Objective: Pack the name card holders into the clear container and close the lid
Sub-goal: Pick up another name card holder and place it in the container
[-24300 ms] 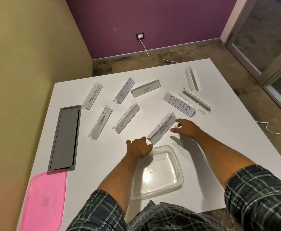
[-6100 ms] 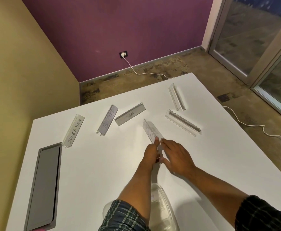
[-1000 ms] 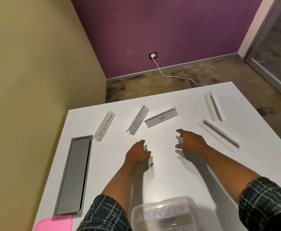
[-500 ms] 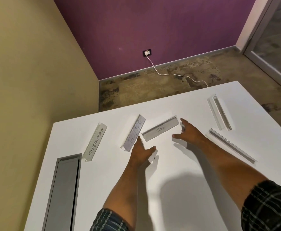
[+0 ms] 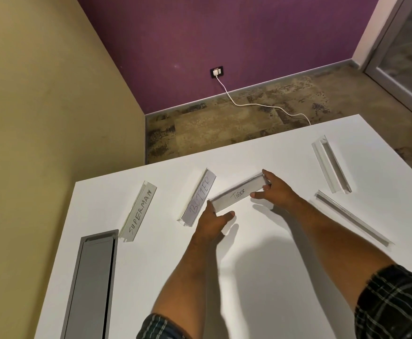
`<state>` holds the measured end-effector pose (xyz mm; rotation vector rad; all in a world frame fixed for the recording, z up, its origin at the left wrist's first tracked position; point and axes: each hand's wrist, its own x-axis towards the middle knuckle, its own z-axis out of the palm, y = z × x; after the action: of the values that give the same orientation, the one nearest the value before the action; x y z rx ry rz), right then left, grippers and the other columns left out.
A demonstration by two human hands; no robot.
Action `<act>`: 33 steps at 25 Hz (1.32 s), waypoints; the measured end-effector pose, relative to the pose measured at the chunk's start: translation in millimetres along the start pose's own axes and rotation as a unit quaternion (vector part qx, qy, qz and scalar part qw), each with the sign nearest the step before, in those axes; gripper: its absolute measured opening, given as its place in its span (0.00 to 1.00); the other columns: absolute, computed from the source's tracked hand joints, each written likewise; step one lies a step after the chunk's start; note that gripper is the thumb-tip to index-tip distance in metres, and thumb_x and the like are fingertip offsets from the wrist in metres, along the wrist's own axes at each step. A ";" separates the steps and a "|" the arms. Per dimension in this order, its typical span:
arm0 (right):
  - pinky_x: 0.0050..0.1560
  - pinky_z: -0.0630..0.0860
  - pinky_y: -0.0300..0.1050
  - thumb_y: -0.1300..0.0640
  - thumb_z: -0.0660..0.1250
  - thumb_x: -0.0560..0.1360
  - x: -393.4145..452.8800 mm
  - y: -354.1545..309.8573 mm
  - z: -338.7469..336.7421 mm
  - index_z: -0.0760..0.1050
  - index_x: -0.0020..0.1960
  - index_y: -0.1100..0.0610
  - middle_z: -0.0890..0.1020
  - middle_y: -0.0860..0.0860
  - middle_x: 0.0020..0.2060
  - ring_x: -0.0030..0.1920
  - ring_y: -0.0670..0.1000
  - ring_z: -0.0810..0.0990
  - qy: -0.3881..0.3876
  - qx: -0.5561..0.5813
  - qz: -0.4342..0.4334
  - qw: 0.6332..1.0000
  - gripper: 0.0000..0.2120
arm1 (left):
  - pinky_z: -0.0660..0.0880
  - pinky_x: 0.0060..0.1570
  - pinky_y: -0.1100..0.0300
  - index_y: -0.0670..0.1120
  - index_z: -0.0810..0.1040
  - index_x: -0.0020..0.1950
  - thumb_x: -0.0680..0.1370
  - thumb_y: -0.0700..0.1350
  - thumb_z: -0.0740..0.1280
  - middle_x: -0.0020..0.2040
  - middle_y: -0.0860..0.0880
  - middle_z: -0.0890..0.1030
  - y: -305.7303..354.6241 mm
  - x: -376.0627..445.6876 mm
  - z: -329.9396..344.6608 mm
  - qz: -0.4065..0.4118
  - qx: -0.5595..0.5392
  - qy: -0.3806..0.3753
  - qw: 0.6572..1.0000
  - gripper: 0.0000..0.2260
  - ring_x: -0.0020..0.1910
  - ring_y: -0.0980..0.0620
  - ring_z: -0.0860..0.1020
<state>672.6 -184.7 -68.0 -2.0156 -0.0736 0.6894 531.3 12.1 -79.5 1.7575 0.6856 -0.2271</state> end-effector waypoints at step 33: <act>0.45 0.79 0.42 0.45 0.76 0.72 -380.6 46.4 85.0 0.75 0.67 0.42 0.80 0.38 0.36 0.36 0.41 0.78 -0.021 -0.214 -0.410 0.886 0.25 | 0.80 0.54 0.44 0.60 0.69 0.69 0.83 0.43 0.63 0.53 0.42 0.82 -24.6 -304.0 -50.8 -0.053 -0.304 0.090 0.947 0.17 0.47 0.42 0.82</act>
<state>301.0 -266.0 29.7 -2.1035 -1.1221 0.1637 261.9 -36.7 64.0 1.1576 0.8739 0.0750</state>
